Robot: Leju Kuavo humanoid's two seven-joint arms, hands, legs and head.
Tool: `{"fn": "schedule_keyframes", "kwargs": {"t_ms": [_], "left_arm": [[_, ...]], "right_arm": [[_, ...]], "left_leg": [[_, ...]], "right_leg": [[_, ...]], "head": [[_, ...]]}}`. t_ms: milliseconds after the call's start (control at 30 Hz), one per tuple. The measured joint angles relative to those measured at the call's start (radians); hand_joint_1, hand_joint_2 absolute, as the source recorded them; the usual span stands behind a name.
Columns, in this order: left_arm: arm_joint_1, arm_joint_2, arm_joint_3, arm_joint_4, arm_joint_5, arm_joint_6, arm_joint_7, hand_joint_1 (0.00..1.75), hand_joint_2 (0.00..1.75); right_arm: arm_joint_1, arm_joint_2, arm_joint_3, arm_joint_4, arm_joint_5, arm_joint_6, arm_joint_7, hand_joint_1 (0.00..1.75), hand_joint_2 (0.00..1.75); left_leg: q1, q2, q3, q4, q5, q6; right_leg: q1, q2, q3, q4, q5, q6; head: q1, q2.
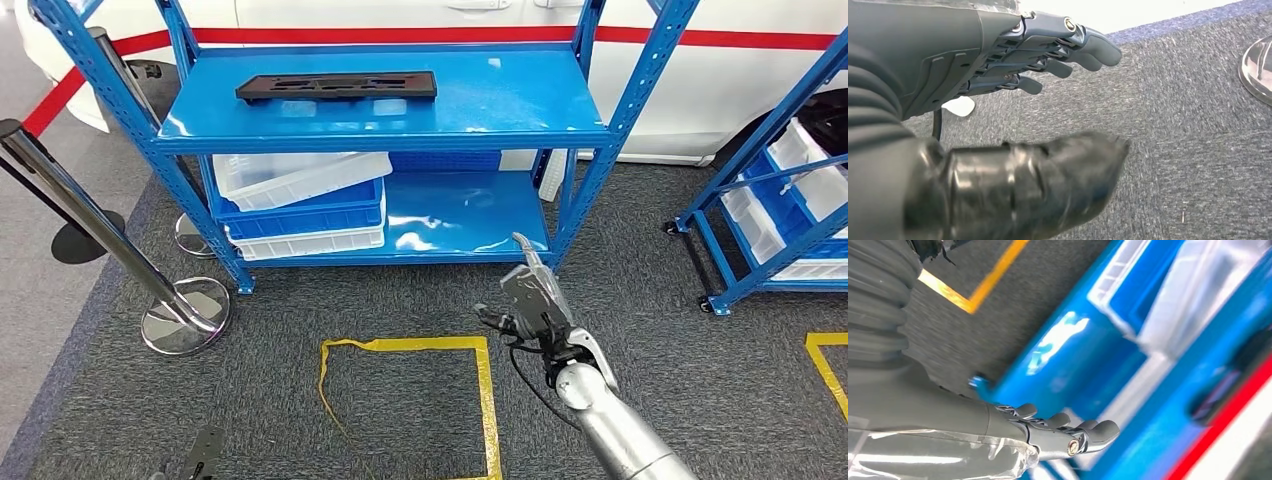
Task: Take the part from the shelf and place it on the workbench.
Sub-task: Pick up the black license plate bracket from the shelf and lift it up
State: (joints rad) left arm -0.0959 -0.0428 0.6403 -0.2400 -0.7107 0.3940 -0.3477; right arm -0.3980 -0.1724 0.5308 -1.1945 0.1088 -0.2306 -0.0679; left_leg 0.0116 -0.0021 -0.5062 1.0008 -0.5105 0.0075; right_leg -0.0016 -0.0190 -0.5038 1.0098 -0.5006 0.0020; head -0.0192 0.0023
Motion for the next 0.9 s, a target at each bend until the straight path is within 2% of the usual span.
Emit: {"fn": "schedule_keyframes", "kwargs": {"t_ms": [233, 467, 633, 767, 900], "left_arm": [[-0.007, -0.001, 0.017, 0.005, -0.011, 0.005, -0.007, 0.0, 0.0], [-0.018, -0.002, 0.053, 0.013, -0.028, 0.012, -0.017, 0.0, 0.0], [-0.032, -0.004, 0.072, 0.018, -0.053, 0.02, -0.021, 0.0, 0.0], [-0.04, -0.007, 0.084, 0.021, -0.072, 0.019, -0.02, 0.0, 0.0], [-0.047, -0.008, 0.093, 0.023, -0.087, 0.012, -0.014, 0.0, 0.0]], "right_arm": [[-0.067, 0.009, 0.071, -0.06, 0.094, 0.07, 0.039, 0.0, 1.75], [-0.166, 0.03, 0.192, -0.122, 0.221, 0.171, 0.087, 0.0, 1.75], [-0.275, 0.06, 0.287, -0.171, 0.343, 0.276, 0.135, 0.0, 1.75], [-0.333, 0.081, 0.371, -0.205, 0.411, 0.336, 0.167, 0.0, 0.0], [-0.373, 0.093, 0.411, -0.225, 0.453, 0.373, 0.201, 0.0, 0.0]], "left_leg": [[0.0, -0.003, -0.004, 0.0, 0.001, 0.0], [0.0, -0.004, -0.006, 0.001, 0.002, 0.0], [0.0, -0.004, -0.007, 0.003, 0.003, 0.0], [-0.001, -0.004, -0.01, 0.006, 0.003, 0.0], [-0.002, -0.005, -0.017, 0.012, 0.003, 0.001]], "right_leg": [[0.0, -0.002, 0.002, 0.001, 0.0, 0.0], [0.0, -0.004, 0.001, 0.001, 0.001, 0.0], [-0.003, -0.004, -0.001, 0.001, 0.003, 0.0], [-0.005, -0.005, -0.001, 0.001, 0.003, 0.001], [-0.006, -0.005, -0.005, 0.001, 0.007, 0.005]], "head": [[0.0, 0.0], [0.0, 0.0], [0.0, 0.0], [0.0, 0.0], [0.0, 0.0]]}}
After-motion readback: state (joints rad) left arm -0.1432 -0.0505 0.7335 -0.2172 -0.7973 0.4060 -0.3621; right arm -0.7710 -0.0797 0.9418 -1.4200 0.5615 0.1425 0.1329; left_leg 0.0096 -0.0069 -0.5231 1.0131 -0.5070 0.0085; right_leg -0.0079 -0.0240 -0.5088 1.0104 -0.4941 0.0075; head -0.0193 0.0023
